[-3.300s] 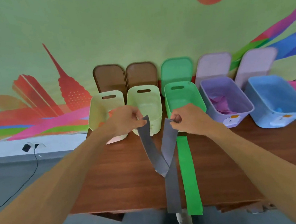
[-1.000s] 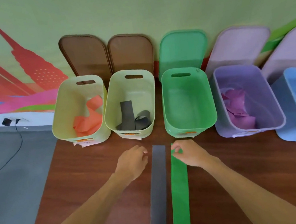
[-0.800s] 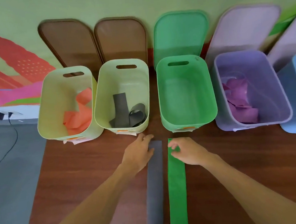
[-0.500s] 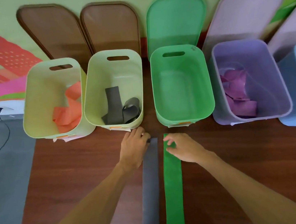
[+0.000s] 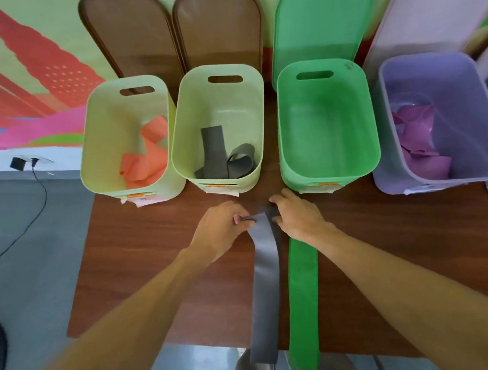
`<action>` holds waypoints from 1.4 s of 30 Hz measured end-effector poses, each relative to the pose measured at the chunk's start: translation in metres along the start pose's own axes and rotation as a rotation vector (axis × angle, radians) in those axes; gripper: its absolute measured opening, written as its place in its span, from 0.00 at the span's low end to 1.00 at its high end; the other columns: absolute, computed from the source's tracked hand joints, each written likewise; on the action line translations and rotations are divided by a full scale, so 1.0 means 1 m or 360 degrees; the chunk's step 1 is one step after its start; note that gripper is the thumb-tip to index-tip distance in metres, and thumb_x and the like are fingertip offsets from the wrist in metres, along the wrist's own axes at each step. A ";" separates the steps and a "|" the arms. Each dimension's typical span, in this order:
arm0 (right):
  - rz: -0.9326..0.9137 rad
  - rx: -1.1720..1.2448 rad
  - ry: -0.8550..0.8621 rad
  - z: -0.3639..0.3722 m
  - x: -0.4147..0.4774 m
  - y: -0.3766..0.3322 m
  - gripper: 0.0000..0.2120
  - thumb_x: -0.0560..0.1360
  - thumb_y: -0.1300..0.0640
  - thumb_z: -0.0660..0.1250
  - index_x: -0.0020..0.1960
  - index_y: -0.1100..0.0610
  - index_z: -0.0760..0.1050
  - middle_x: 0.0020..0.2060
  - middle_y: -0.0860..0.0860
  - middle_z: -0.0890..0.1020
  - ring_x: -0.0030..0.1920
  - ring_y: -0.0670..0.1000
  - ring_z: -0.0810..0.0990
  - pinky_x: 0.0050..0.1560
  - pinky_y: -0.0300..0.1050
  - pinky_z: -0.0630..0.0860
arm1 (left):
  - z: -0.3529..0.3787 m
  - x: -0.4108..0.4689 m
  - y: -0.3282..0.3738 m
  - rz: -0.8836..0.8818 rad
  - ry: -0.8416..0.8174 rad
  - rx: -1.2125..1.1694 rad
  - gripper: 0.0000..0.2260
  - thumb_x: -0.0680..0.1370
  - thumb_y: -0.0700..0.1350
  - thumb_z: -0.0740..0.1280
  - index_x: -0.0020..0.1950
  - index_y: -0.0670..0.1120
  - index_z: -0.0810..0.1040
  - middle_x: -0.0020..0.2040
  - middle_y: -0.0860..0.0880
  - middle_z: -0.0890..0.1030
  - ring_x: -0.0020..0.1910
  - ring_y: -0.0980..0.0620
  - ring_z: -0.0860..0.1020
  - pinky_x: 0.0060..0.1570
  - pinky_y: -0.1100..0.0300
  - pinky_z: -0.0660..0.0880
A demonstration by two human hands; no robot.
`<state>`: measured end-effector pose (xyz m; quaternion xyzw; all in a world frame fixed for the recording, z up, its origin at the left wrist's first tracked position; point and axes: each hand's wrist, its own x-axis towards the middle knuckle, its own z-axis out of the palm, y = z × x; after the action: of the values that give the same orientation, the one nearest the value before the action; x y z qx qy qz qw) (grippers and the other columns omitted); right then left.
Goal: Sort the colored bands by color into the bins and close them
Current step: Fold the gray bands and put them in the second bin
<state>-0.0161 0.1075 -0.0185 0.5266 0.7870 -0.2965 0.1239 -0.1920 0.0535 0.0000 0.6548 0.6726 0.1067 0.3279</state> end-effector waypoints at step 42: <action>-0.0498 0.0592 0.1445 -0.279 -0.113 -0.132 0.10 0.76 0.51 0.68 0.42 0.57 0.80 0.29 0.47 0.77 0.32 0.46 0.75 0.33 0.30 0.66 | -0.303 -0.062 0.144 0.0259 0.0649 -0.0606 0.04 0.75 0.42 0.67 0.44 0.41 0.79 0.35 0.48 0.81 0.30 0.53 0.76 0.32 0.63 0.69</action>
<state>-0.0559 0.1530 0.3044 0.4914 0.7649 -0.1879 -0.3718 -0.2554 0.0985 0.3318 0.5981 0.6378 0.3865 0.2934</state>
